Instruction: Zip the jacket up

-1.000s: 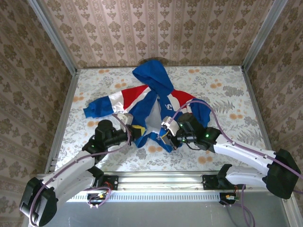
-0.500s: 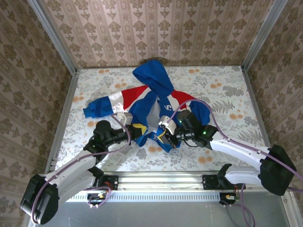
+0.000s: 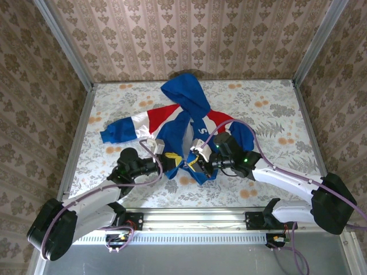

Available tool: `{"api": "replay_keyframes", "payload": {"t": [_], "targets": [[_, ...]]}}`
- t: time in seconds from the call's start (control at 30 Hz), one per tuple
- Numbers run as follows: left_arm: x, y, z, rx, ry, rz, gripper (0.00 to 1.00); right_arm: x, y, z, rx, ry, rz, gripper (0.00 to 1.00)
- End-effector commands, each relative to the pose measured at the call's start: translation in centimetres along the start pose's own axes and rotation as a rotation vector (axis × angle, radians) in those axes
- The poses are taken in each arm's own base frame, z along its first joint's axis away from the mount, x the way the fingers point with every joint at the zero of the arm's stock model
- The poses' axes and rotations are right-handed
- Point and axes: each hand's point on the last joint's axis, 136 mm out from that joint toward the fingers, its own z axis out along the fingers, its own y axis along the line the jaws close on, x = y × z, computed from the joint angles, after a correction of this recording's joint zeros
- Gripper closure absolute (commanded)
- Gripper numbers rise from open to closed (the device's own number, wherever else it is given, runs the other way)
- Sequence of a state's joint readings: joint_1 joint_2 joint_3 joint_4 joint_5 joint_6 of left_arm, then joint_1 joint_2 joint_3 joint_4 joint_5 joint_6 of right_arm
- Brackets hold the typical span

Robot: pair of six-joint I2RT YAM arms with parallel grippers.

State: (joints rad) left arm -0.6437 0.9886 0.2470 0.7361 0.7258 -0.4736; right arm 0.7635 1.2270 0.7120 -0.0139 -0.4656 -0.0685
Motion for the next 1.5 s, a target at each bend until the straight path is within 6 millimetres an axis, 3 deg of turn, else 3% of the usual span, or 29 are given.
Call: {"api": "replay_keyframes", "payload": {"t": [0.0, 0.87, 1.47], "targets": [[-0.5, -1.0, 0.2, 0.040, -0.029, 0.081, 1.00, -0.5, 0.5, 0.1, -0.035, -0.033, -0.020, 1.00], [1.4, -0.4, 0.1, -0.001, -0.025, 0.106, 1.00, -0.7, 0.3, 0.2, -0.053, -0.039, 0.009, 1.00], [0.9, -0.2, -0.4, -0.040, -0.053, 0.146, 1.00, -0.8, 0.1, 0.3, -0.076, -0.034, 0.047, 1.00]]}}
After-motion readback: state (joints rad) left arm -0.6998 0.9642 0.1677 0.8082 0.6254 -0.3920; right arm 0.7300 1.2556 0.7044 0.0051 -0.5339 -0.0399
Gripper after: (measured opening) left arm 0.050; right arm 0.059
